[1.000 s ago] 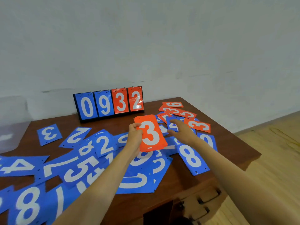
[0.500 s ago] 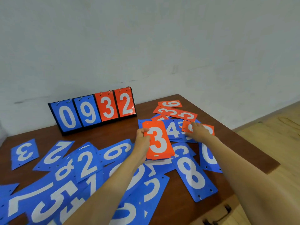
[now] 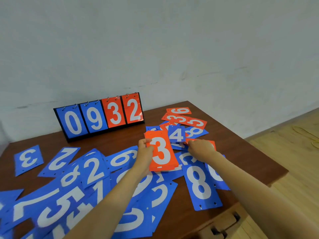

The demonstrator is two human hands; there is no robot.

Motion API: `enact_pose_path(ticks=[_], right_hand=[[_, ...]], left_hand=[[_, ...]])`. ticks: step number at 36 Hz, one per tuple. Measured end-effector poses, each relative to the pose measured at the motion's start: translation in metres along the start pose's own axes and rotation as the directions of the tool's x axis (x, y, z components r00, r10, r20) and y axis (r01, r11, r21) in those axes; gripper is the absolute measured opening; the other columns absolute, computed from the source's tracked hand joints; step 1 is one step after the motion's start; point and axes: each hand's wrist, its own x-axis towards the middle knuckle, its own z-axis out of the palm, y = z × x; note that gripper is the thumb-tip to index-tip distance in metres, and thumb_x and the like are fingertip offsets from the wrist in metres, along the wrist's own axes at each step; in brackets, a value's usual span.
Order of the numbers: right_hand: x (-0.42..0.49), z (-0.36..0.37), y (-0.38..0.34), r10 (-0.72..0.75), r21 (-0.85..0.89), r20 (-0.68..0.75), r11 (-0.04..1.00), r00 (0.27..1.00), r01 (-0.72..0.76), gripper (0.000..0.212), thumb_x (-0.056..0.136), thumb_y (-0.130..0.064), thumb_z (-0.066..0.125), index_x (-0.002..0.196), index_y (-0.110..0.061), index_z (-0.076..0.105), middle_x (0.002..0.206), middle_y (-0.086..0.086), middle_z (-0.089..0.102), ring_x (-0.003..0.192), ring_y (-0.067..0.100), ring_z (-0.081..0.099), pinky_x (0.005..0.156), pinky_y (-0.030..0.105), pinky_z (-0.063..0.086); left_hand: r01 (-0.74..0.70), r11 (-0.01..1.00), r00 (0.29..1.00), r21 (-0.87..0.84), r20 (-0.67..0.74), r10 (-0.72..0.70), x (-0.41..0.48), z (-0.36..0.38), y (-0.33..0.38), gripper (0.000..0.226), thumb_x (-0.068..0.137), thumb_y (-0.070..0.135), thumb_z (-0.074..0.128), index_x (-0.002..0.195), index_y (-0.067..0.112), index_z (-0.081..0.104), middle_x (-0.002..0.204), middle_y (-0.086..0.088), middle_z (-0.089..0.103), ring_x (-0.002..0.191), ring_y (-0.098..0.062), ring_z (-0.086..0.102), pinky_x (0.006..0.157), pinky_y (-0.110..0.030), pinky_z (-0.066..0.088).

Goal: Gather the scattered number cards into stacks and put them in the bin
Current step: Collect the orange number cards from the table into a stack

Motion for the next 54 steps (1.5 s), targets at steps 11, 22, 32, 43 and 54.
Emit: enact_pose_path(ticks=[11,22,32,43,54], right_hand=[[-0.061,-0.068,-0.033,-0.01,0.038,-0.236,0.999,0.972,0.02,0.031,0.099,-0.032,0.04,0.114,-0.012,0.057,0.111,0.008,0.063,0.099,0.028,0.061,0.075,0.035,0.046],[-0.121,-0.128,-0.104,-0.036,0.601,-0.478,0.715,0.878,0.357,0.026,0.096,-0.011,0.049,0.117,-0.004,0.063,0.105,0.013,0.068,0.083,0.019,0.06,0.079,0.026,0.049],[-0.122,-0.132,-0.148,0.021,0.892,-0.336,0.328,0.942,0.311,0.008,0.095,-0.014,0.053,0.103,-0.015,0.055,0.096,0.001,0.066,0.089,0.02,0.064,0.084,0.04,0.053],[-0.108,-0.121,-0.151,0.153,0.842,-0.426,0.428,0.892,0.329,0.025,0.1,-0.02,0.044,0.123,-0.011,0.05,0.106,-0.004,0.056,0.094,0.013,0.056,0.077,0.024,0.047],[-0.094,-0.087,-0.16,-0.003,0.835,-0.239,0.51,0.971,0.207,0.017,0.092,-0.019,0.06,0.105,-0.011,0.055,0.092,-0.001,0.058,0.071,0.013,0.061,0.056,0.016,0.051]], left_hand=[[-0.09,0.992,0.996,-0.091,-0.027,0.088,-0.051,-0.054,0.004,0.028,0.097,0.006,0.04,0.116,0.026,0.041,0.114,-0.005,0.047,0.08,-0.022,0.06,0.057,-0.034,0.053],[-0.205,0.969,0.977,-0.134,-0.081,0.196,-0.089,-0.106,0.007,0.029,0.095,0.003,0.037,0.116,0.023,0.04,0.114,-0.007,0.049,0.1,-0.03,0.058,0.067,-0.037,0.054],[-0.255,0.958,0.963,-0.13,-0.128,0.238,-0.097,-0.141,0.004,0.03,0.095,0.002,0.036,0.113,0.025,0.042,0.11,-0.004,0.049,0.086,-0.021,0.057,0.058,-0.031,0.05],[-0.286,0.957,0.95,0.048,-0.119,0.289,-0.086,-0.145,-0.002,0.032,0.096,0.002,0.03,0.114,0.026,0.04,0.105,-0.003,0.052,0.074,-0.02,0.057,0.057,-0.034,0.051],[-0.258,0.96,0.965,-0.105,0.015,0.261,-0.079,-0.12,-0.002,0.022,0.097,0.017,0.048,0.116,0.026,0.04,0.125,-0.007,0.052,0.098,-0.027,0.062,0.071,-0.038,0.057]])
